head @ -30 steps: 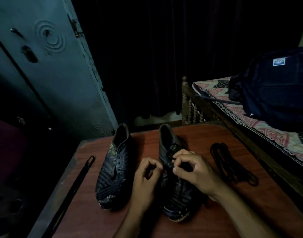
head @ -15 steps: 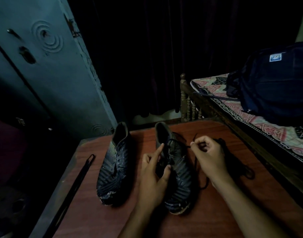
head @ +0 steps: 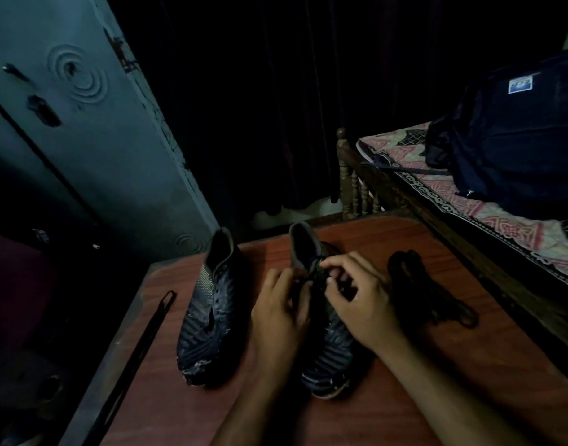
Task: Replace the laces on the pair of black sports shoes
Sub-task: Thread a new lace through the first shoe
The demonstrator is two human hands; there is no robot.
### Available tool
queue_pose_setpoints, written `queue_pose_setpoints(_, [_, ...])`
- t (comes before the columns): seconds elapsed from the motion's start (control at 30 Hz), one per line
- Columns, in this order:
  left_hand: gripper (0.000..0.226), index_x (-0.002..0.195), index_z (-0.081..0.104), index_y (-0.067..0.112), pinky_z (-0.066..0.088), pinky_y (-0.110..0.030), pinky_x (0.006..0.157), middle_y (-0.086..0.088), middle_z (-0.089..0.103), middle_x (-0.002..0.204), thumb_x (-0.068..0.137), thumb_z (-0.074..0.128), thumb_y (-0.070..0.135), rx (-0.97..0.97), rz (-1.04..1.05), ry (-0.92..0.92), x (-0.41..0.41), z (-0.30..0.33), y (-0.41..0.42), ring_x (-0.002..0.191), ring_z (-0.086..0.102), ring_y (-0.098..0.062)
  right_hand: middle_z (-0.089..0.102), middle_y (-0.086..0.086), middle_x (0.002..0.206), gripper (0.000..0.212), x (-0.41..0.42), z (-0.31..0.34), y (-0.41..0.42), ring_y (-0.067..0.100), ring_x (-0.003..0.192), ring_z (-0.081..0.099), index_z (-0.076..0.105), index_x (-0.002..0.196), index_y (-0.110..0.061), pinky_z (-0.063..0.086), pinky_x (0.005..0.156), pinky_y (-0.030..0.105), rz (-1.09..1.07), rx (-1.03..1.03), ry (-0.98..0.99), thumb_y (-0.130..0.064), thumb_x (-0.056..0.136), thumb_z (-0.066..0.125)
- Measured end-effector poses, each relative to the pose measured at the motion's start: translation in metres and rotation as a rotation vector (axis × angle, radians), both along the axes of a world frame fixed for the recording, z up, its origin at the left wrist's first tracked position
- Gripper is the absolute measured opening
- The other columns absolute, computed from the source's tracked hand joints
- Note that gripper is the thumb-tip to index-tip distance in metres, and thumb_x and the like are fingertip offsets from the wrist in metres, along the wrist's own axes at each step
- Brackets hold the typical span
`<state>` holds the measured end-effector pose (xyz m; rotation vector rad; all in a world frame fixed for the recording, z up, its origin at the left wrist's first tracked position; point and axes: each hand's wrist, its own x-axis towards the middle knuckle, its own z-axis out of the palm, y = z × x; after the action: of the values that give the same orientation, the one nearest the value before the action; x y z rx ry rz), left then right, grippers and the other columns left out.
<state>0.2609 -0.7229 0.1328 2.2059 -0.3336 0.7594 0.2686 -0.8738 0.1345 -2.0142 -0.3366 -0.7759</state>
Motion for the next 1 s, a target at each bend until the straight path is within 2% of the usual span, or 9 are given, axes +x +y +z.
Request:
queue_pose_setpoints(0.1, [0.007,0.094,0.06,0.018,0.05,-0.036,0.072,0.01,0.053,0.093,0.097,0.066,0.02,-0.003,-0.026,0.009,-0.001,-0.002,0.0,0.084,0.059,-0.009,0.057,-0.01,0.099,0.017,0.004,-0.007,0.003,0.003,0.093,0.057,0.069,0.107,-0.02,0.046,0.082,0.018,0.075,-0.037,0.055,-0.014,0.091,0.07])
queue_pose_setpoints(0.17, [0.005,0.093,0.06,0.016,0.05,-0.039,0.074,0.008,0.052,0.093,0.094,0.064,0.018,-0.034,-0.092,0.027,-0.004,-0.002,0.001,0.086,0.059,-0.013,0.056,-0.01,0.1,0.016,0.005,-0.008,0.003,0.003,0.094,0.056,0.068,0.107,-0.021,0.044,0.082,0.015,0.074,-0.039,0.06,-0.015,0.092,0.07])
queue_pose_setpoints(0.27, [0.006,0.09,0.06,0.018,0.053,-0.046,0.077,0.006,0.052,0.093,0.086,0.065,0.015,-0.118,-0.166,0.076,-0.003,-0.002,0.003,0.09,0.059,-0.017,0.055,-0.01,0.099,0.015,0.005,-0.008,0.003,0.005,0.092,0.057,0.068,0.105,-0.021,0.047,0.078,0.02,0.058,-0.045,0.051,-0.014,0.091,0.07])
queue_pose_setpoints(0.37, [0.01,0.091,0.063,0.024,0.056,-0.046,0.082,0.009,0.054,0.098,0.084,0.068,0.02,-0.197,-0.185,0.121,-0.004,-0.002,0.003,0.096,0.061,-0.019,0.056,-0.009,0.095,0.008,0.002,-0.004,0.004,0.007,0.086,0.059,0.068,0.097,-0.017,0.048,0.075,0.023,0.039,-0.031,0.028,-0.012,0.091,0.07])
queue_pose_setpoints(0.5, [0.013,0.099,0.066,0.028,0.057,-0.041,0.084,0.012,0.055,0.101,0.086,0.068,0.026,-0.203,-0.162,0.143,0.0,-0.003,0.003,0.098,0.063,-0.014,0.059,-0.011,0.085,0.008,-0.001,0.0,0.0,0.003,0.083,0.059,0.064,0.083,-0.017,0.048,0.075,0.026,0.047,-0.017,0.023,-0.013,0.086,0.071])
queue_pose_setpoints(0.63, [0.017,0.099,0.069,0.024,0.054,-0.035,0.083,0.011,0.053,0.101,0.088,0.057,0.029,-0.208,-0.17,0.139,0.001,0.0,0.006,0.098,0.061,-0.013,0.058,-0.01,0.073,0.012,-0.008,0.004,0.002,0.008,0.08,0.058,0.065,0.075,-0.02,0.047,0.074,0.027,0.139,-0.003,0.057,-0.031,0.08,0.064])
queue_pose_setpoints(0.73, [0.021,0.094,0.07,0.025,0.049,-0.025,0.086,0.013,0.055,0.098,0.087,0.052,0.034,-0.241,-0.169,0.154,0.001,-0.001,0.011,0.1,0.061,-0.014,0.06,-0.011,0.078,0.004,-0.011,0.0,0.008,0.01,0.077,0.061,0.066,0.076,-0.019,0.049,0.069,0.027,0.19,-0.005,0.063,-0.022,0.077,0.068])
queue_pose_setpoints(0.83, [0.015,0.086,0.07,0.029,0.044,-0.016,0.083,0.014,0.055,0.095,0.09,0.061,0.041,-0.256,-0.133,0.199,0.0,0.001,0.01,0.097,0.061,-0.011,0.058,-0.01,0.077,0.006,-0.013,-0.008,0.013,0.011,0.073,0.059,0.061,0.076,-0.021,0.049,0.065,0.032,0.182,-0.015,0.085,-0.023,0.077,0.067])
queue_pose_setpoints(1.0, [0.012,0.079,0.075,0.027,0.041,-0.011,0.075,0.006,0.058,0.09,0.091,0.077,0.026,-0.324,-0.108,0.272,0.007,0.006,0.008,0.087,0.06,-0.003,0.052,-0.02,0.067,0.003,-0.01,-0.005,0.01,0.008,0.071,0.057,0.063,0.075,-0.022,0.049,0.063,0.029,0.178,-0.056,0.066,-0.023,0.076,0.064])
